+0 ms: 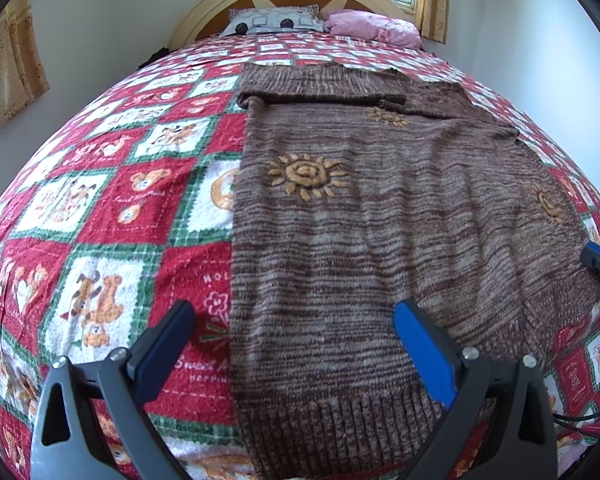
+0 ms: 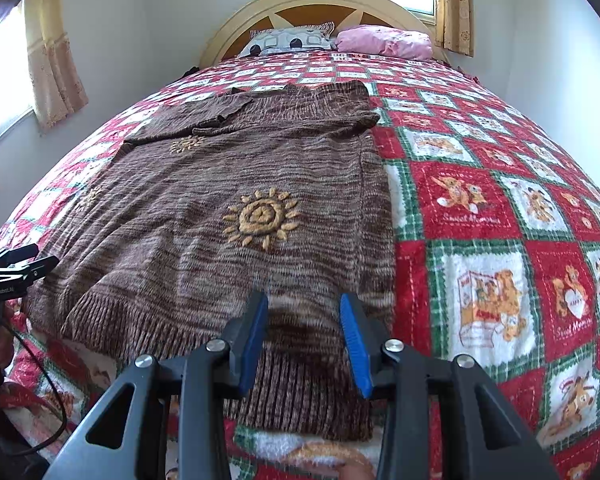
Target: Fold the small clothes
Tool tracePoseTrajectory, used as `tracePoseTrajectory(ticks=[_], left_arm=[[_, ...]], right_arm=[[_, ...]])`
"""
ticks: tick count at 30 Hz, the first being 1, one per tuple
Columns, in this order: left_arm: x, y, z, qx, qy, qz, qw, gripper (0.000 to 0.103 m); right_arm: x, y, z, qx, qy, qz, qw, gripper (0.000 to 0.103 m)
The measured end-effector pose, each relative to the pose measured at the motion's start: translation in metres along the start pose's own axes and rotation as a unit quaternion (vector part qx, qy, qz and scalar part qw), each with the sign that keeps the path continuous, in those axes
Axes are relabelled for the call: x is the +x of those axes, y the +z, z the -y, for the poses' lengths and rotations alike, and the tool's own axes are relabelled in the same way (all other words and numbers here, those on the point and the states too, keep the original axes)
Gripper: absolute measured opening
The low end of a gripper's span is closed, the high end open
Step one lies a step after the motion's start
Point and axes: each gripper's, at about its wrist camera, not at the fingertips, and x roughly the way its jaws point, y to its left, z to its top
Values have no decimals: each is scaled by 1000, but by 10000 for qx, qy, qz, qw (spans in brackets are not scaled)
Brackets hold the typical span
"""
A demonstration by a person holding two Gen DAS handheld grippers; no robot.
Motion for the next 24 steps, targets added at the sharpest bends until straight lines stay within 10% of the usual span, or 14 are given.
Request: tracePoseTrajectory(ticks=[24], left_arm=[[-15, -23, 10, -78, -72, 76, 9999, 101]], right_arm=[[-20, -33, 12, 205, 82, -102, 9997, 39]])
